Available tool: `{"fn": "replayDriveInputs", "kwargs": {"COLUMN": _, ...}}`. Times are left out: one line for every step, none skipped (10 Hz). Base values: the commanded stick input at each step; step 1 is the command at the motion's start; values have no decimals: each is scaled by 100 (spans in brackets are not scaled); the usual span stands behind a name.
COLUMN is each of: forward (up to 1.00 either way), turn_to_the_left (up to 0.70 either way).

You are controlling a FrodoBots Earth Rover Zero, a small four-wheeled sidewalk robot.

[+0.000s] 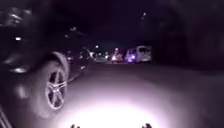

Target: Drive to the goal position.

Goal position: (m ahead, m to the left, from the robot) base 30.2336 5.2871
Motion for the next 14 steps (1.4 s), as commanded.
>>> {"fn": "replayDriveInputs", "kwargs": {"forward": 85, "turn_to_the_left": 0}}
{"fn": "replayDriveInputs", "kwargs": {"forward": 85, "turn_to_the_left": 0}}
{"fn": "replayDriveInputs", "kwargs": {"forward": 85, "turn_to_the_left": 0}}
{"fn": "replayDriveInputs", "kwargs": {"forward": 85, "turn_to_the_left": 0}}
{"fn": "replayDriveInputs", "kwargs": {"forward": 85, "turn_to_the_left": 0}}
{"fn": "replayDriveInputs", "kwargs": {"forward": 85, "turn_to_the_left": 0}}
{"fn": "replayDriveInputs", "kwargs": {"forward": 85, "turn_to_the_left": 0}}
{"fn": "replayDriveInputs", "kwargs": {"forward": 85, "turn_to_the_left": 3}}
{"fn": "replayDriveInputs", "kwargs": {"forward": 85, "turn_to_the_left": 14}}
{"fn": "replayDriveInputs", "kwargs": {"forward": 85, "turn_to_the_left": 33}}
{"fn": "replayDriveInputs", "kwargs": {"forward": 85, "turn_to_the_left": 20}}
{"fn": "replayDriveInputs", "kwargs": {"forward": 85, "turn_to_the_left": 8}}
{"fn": "replayDriveInputs", "kwargs": {"forward": 85, "turn_to_the_left": 0}}
{"fn": "replayDriveInputs", "kwargs": {"forward": 85, "turn_to_the_left": 0}}
